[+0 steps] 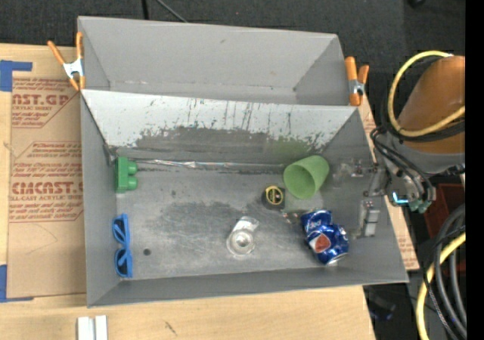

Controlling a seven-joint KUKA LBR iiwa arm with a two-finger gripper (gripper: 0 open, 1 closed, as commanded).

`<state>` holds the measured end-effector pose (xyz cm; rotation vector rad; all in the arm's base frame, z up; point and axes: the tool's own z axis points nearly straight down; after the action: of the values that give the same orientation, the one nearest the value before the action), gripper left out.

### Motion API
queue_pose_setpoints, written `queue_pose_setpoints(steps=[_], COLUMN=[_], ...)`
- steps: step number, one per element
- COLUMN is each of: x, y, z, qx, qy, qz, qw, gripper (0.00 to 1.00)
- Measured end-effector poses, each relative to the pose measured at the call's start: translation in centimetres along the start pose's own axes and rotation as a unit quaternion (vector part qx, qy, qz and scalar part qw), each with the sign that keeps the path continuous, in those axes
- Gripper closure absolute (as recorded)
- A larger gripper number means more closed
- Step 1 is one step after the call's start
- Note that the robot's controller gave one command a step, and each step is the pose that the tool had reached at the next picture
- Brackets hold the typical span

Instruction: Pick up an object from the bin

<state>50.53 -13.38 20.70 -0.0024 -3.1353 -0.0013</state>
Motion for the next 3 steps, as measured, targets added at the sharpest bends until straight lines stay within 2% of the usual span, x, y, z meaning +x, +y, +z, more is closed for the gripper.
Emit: queue_pose_setpoints(steps=[1, 2, 3], x=[1.2, 2.0, 2.0], y=[-1.6, -0.4, 0.7], z=[11.9, 10.2, 10.7], qx=[0.001, 0.0, 0.0], qy=[-0.0126, -0.0045, -0.0036], qz=[0.021, 0.058, 0.073], qw=[0.9997, 0.9983, 0.9974], gripper=[0.0, 0.0, 0.0])
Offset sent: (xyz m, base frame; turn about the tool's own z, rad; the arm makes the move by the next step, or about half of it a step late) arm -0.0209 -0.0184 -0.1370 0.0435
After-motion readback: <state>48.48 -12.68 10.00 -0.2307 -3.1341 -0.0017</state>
